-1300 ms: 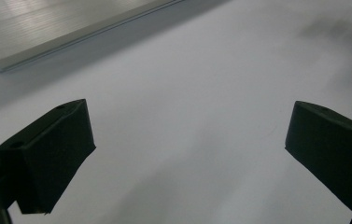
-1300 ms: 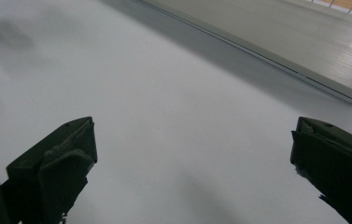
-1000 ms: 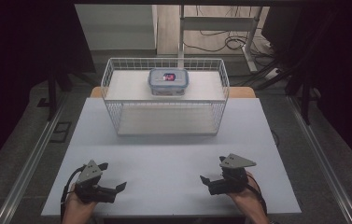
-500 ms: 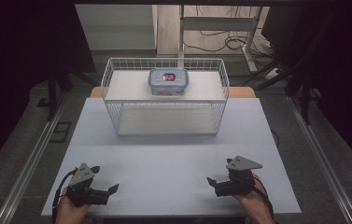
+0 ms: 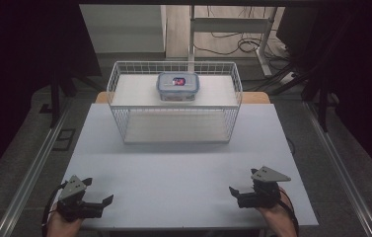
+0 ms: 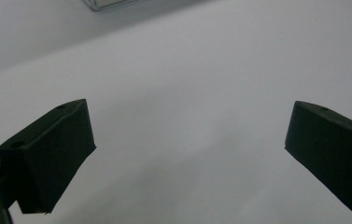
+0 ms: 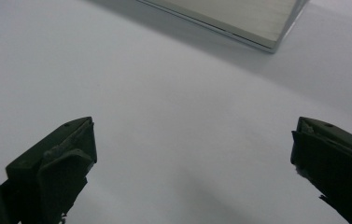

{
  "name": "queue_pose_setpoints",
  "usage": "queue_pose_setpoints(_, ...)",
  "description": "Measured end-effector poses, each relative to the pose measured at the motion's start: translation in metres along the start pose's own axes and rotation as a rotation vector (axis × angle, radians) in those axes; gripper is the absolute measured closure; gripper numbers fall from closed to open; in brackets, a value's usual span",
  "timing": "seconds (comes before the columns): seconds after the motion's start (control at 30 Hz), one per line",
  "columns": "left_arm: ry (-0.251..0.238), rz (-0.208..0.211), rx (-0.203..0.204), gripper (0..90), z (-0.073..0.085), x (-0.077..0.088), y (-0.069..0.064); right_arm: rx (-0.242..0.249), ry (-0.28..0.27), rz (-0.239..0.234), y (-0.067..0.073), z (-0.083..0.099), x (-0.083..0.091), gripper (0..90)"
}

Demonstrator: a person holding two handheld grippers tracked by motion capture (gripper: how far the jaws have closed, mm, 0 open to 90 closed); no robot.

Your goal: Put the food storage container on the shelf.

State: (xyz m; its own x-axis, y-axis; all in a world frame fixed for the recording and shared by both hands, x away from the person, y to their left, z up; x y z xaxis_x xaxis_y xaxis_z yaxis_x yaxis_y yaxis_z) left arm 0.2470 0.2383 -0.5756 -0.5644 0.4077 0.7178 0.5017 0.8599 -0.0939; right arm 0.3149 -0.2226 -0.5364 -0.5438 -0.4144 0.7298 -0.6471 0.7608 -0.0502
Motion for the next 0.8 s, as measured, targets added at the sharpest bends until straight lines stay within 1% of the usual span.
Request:
queue_pose_setpoints(0.17,0.002,-0.006,0.017,0.8,0.007,0.004,0.006,-0.012,0.004,0.026,-0.009,0.007,0.004,0.0)
queue_pose_setpoints(0.4,0.000,-0.033,0.032,1.1,0.015,0.012,0.018,-0.041,0.005,0.054,-0.022,0.017,0.010,0.1)
queue_pose_setpoints(0.8,-0.004,-0.068,0.102,1.2,0.033,0.022,0.041,-0.097,0.007,0.105,-0.043,0.035,0.023,0.0)
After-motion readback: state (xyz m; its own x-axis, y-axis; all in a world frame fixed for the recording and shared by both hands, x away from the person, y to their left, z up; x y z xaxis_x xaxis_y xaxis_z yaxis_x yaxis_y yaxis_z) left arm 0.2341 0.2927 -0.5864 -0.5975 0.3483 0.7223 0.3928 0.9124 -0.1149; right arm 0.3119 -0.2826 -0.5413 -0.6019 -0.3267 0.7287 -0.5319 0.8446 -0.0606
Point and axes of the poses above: each handheld gripper's, and its own axes: x roughly backward along the jaws, z roughly out of its underside, y roughly to its left, the point moved 8 cm from there along -x, roughly forward along the jaws, and after that the axes turned 10 degrees about y, right-handed, at the moved point
